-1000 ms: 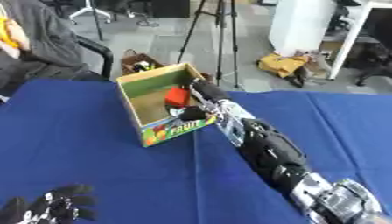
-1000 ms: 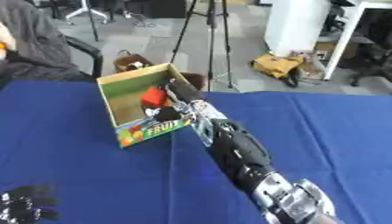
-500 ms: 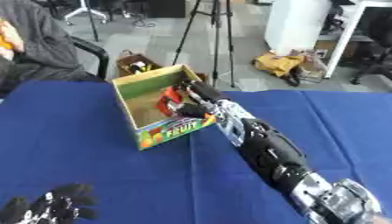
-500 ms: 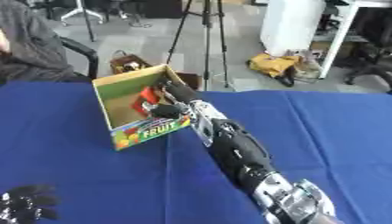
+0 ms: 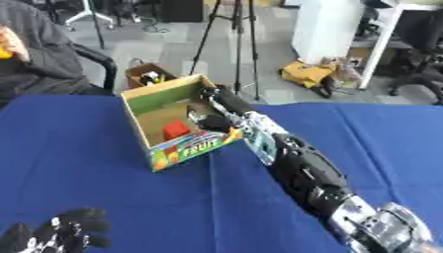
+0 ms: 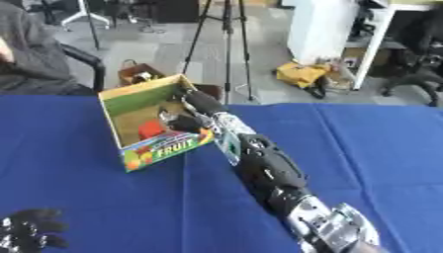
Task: Pick up objects on the table and place them in the box.
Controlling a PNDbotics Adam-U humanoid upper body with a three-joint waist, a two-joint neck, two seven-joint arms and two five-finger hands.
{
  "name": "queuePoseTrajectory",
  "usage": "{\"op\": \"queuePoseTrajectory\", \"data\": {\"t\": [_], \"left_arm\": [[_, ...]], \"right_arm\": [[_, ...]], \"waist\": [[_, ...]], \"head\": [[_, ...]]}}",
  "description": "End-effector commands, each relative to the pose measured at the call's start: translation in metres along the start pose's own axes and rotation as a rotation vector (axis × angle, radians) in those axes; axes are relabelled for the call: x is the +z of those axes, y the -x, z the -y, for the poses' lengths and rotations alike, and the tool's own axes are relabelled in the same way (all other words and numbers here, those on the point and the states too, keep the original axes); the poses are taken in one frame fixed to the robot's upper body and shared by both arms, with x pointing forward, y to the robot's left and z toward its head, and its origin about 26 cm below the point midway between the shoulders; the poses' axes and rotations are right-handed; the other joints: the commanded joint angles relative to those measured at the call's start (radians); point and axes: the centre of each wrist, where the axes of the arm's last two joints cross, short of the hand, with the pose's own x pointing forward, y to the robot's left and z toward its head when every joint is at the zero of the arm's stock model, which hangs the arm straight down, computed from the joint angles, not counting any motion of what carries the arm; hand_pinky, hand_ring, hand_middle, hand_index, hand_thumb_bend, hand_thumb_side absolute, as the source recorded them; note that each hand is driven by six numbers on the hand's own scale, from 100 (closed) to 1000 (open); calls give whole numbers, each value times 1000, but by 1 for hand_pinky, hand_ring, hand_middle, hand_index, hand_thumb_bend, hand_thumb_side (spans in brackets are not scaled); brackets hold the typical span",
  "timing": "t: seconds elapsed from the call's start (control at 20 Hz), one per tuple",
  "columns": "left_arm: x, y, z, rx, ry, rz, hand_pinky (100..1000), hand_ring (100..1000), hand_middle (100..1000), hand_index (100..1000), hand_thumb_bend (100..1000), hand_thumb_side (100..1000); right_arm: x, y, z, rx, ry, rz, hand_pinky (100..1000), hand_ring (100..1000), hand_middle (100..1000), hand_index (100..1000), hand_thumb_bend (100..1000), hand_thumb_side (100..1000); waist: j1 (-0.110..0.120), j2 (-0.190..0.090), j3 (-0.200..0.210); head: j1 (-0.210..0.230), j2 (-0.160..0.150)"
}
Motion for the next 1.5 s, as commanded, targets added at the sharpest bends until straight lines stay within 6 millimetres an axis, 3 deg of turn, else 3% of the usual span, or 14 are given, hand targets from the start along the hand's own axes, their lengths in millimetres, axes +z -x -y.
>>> {"op": "queuePoseTrajectory", "data": {"t": [0.05, 0.2, 0.5, 0.55, 0.6, 0.65, 0.8, 1.15, 1.5], "left_arm": [[1, -3, -3, -12, -14, 7, 642, 725, 723, 796, 428, 1000], [11, 0, -8, -18, -66, -5, 641, 724, 722, 795, 431, 1000], [12, 1, -9, -22, -79, -7, 641, 724, 722, 795, 431, 1000], [15, 2, -11, -23, -90, -11, 638, 717, 715, 793, 436, 1000], [21, 3, -15, -29, -120, -14, 638, 717, 715, 793, 436, 1000], [25, 2, -20, -39, -155, -13, 638, 715, 713, 793, 433, 1000], [33, -3, -32, -72, -236, -9, 637, 716, 713, 793, 422, 1000], [47, -8, -45, -127, -349, -19, 637, 726, 724, 795, 406, 1000], [52, -9, -48, -144, -409, -21, 636, 738, 738, 798, 398, 1000]], "right_arm": [[-1, -1, 28, 12, 69, 51, 801, 851, 858, 877, 100, 1000], [3, -7, 36, -5, 99, 114, 799, 852, 854, 884, 109, 1000], [5, -16, 47, -63, 96, 128, 799, 852, 854, 884, 109, 1000], [7, -14, 49, -74, 102, 128, 784, 853, 841, 934, 265, 890], [11, -11, 50, -86, 117, 133, 784, 853, 841, 934, 265, 890], [16, -11, 47, -104, 133, 147, 777, 857, 844, 948, 418, 802], [30, -13, 35, -177, 195, 197, 775, 862, 846, 956, 475, 761], [65, -36, -5, -372, 268, 264, 750, 855, 830, 963, 477, 744], [109, -53, -29, -570, 321, 193, 721, 832, 792, 949, 381, 770]], "waist": [[5, -27, -24], [7, -41, -75], [6, -44, -85], [3, -48, -90], [2, -53, -106], [2, -53, -127], [6, -45, -200], [35, -43, -372], [46, -47, -393]], "head": [[20, -1], [62, 16], [70, 19], [88, 22], [111, 27], [130, 26], [182, 15], [303, 17], [323, 24]]}}
